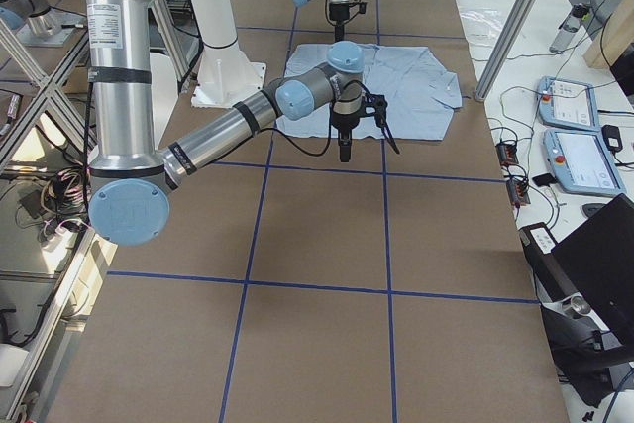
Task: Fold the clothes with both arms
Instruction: 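Release the sleeve and move both grippers to the shirt hem corners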
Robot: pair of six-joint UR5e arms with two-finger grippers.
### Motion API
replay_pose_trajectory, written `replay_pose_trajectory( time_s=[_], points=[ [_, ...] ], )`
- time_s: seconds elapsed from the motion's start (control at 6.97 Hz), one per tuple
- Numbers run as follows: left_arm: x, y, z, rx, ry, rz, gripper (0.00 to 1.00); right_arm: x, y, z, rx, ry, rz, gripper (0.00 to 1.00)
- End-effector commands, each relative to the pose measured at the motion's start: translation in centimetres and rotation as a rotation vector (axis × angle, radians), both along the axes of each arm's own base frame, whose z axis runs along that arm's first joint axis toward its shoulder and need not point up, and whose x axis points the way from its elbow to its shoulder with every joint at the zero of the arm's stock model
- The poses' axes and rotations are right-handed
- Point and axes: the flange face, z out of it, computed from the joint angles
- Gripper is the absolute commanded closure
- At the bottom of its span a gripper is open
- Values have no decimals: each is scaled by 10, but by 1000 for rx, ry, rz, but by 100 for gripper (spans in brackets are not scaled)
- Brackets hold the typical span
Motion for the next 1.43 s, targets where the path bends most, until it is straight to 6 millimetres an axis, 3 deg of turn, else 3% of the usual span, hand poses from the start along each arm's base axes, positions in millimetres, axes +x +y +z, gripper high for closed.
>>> replay_pose_trajectory(
  time_s=[0.0,0.14,0.43,0.72,1.29],
  points=[
    [-48,38,-3,-36,-126,22,0,-65,72,-26,-42,-33,56,0],
    [-62,58,20,-20,-156,-3,0,-83,101,-32,-59,-23,42,0],
    [-56,119,56,-1,-211,39,0,-137,158,-44,-87,4,81,0],
    [-31,171,88,-29,-237,26,0,-181,213,-40,-90,32,117,0],
    [-15,167,137,-62,-345,23,11,-188,220,-42,-79,28,119,0]
  ],
)
